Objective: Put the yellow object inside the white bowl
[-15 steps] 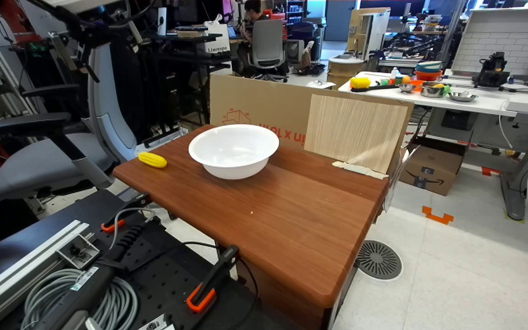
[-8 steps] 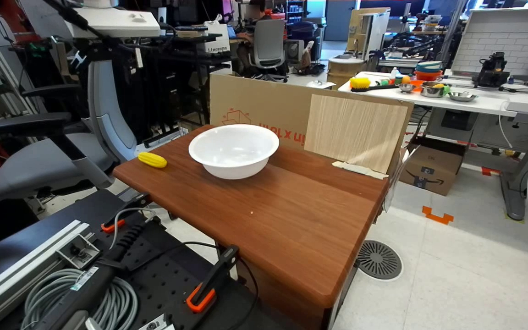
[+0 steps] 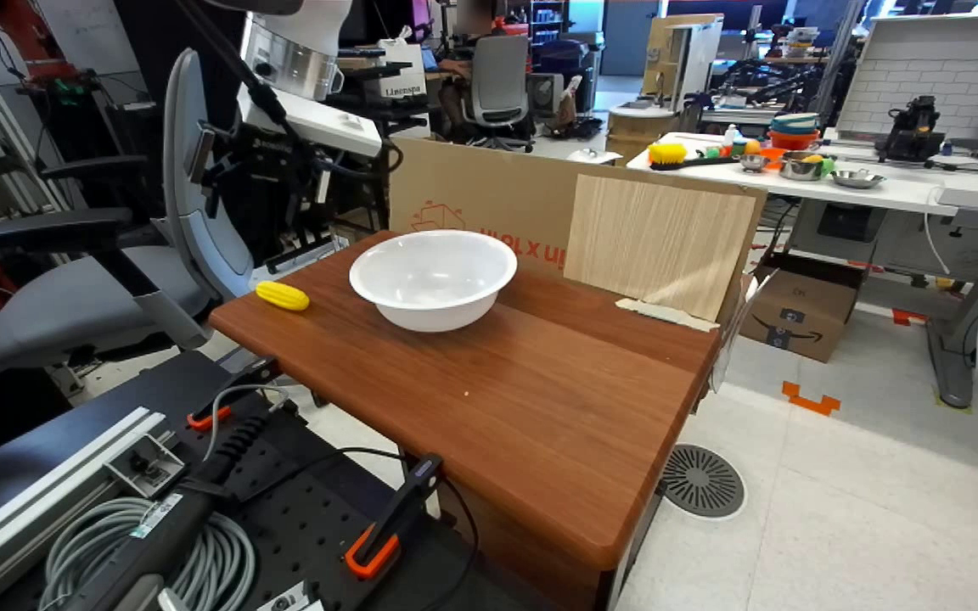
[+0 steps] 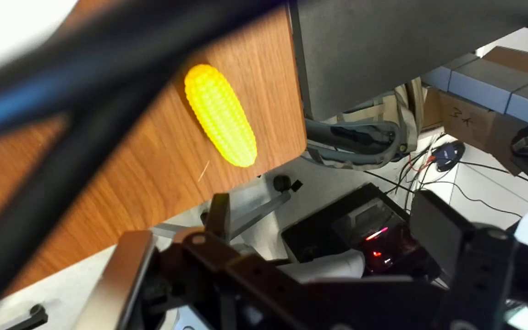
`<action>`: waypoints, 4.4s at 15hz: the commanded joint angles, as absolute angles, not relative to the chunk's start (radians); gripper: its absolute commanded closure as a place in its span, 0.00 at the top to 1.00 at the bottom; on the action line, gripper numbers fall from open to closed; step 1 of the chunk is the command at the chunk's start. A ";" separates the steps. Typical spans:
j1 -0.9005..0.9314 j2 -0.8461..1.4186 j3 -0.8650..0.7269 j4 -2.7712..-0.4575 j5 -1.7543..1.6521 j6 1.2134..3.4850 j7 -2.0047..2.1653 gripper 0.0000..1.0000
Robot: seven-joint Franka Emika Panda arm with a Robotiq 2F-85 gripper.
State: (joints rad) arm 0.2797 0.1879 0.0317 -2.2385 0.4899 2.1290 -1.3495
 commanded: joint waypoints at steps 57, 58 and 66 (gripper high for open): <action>0.070 -0.063 0.107 -2.491 0.314 2.411 -0.860 0.08; 0.056 -0.043 0.076 -2.477 0.311 2.419 -0.854 0.08; -0.003 0.161 0.015 -2.281 0.418 2.435 -0.821 0.08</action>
State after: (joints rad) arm 0.0019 0.0594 -0.0025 -2.3854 0.3636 2.4159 -0.8453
